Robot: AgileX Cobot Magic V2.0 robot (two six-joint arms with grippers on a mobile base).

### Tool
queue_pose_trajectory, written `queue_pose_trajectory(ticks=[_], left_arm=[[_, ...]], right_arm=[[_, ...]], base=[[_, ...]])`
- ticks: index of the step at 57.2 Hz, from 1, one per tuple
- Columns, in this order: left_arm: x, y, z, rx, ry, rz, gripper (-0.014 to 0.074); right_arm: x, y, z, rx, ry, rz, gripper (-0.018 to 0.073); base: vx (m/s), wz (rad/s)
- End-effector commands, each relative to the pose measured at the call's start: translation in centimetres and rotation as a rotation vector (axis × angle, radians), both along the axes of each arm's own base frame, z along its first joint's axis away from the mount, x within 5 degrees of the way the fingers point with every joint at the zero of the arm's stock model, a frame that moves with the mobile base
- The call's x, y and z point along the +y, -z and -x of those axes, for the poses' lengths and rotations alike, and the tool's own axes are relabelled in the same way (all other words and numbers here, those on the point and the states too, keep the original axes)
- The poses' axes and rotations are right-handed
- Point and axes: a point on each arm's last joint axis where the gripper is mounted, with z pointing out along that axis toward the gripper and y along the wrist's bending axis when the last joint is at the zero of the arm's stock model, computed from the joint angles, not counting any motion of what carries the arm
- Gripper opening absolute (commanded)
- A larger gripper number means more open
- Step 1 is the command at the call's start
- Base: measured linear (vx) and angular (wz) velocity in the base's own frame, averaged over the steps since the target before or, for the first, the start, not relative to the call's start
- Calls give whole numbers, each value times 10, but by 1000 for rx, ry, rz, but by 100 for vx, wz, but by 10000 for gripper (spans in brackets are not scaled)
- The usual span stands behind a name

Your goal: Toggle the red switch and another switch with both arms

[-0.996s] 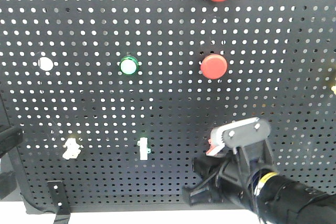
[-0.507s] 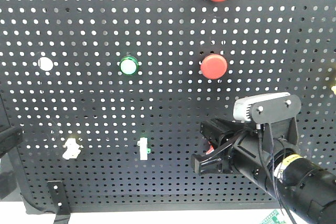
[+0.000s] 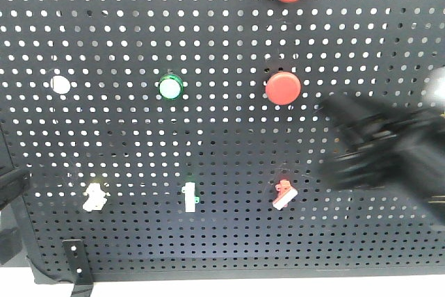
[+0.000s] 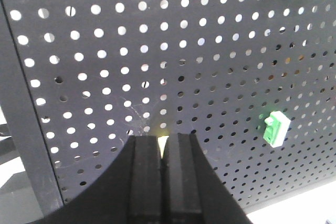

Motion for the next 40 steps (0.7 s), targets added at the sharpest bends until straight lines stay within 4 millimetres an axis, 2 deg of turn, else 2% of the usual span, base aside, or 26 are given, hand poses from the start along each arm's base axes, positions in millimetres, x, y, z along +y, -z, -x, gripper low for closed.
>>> queue_pose_trajectory(ticks=[1,27,33,40], left_arm=[[-1,-17,3,-102,14,48,3],[0,-14,4,-79,11,36,3],[10,-11,19,-128,-15,-2,3],[30,18,49,-162,-81,-79,3]], right_arm=[[-8,-24,10,-120,21,-55,-6],[-9,-25,11,-122,20,-56,-6],[-9,-25,11,-122,20,-56,-6],[-9,-25,11,-122,20,-56,-6]], base=[[0,0],[0,0],[0,0],[0,0]])
